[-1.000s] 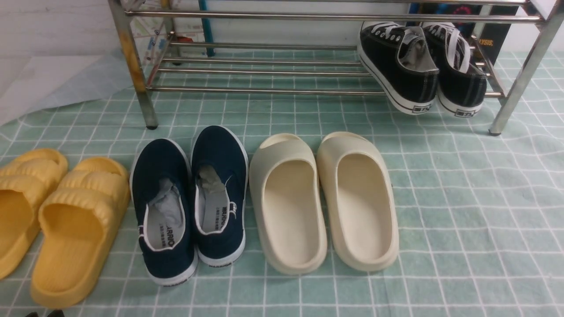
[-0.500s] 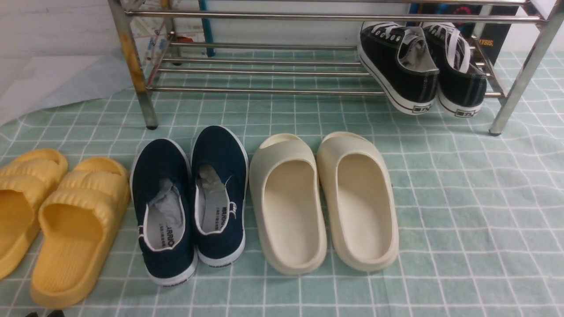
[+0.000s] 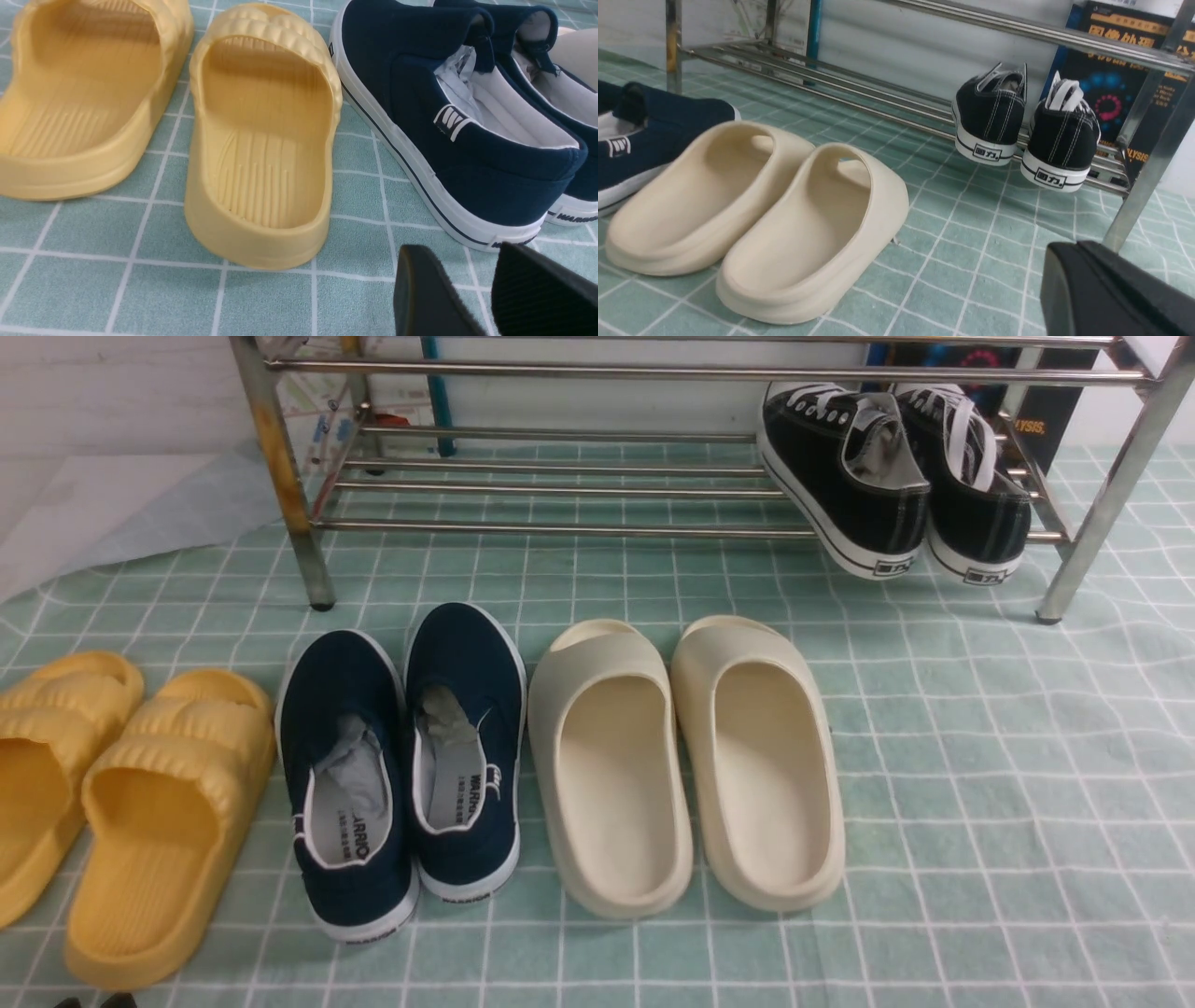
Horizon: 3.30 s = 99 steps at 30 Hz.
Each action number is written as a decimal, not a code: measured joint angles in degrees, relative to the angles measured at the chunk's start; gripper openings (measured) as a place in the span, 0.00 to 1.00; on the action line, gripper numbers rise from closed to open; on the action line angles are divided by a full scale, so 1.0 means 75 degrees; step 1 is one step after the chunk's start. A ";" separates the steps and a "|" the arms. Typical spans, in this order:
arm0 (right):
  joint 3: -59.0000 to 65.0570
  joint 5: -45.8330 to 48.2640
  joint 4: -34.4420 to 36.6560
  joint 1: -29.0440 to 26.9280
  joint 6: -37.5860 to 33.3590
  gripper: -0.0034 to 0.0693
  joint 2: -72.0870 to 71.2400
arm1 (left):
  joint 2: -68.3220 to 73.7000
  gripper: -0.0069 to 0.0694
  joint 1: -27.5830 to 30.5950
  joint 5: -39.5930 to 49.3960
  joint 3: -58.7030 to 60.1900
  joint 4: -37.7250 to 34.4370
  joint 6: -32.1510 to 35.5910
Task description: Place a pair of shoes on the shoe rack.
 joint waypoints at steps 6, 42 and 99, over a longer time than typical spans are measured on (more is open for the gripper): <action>0.0002 0.0394 0.0037 -0.0048 0.0000 0.06 -0.0275 | 0.0000 0.40 0.0000 0.0000 0.0000 0.0000 0.0000; -0.0072 0.3339 0.2561 -0.2479 -0.0228 0.10 -0.0924 | 0.0000 0.40 0.0000 0.0000 0.0000 0.0000 0.0000; -0.0072 0.3345 0.2561 -0.2479 -0.0230 0.19 -0.0924 | 0.0000 0.40 0.0000 0.0000 0.0000 0.0000 0.0000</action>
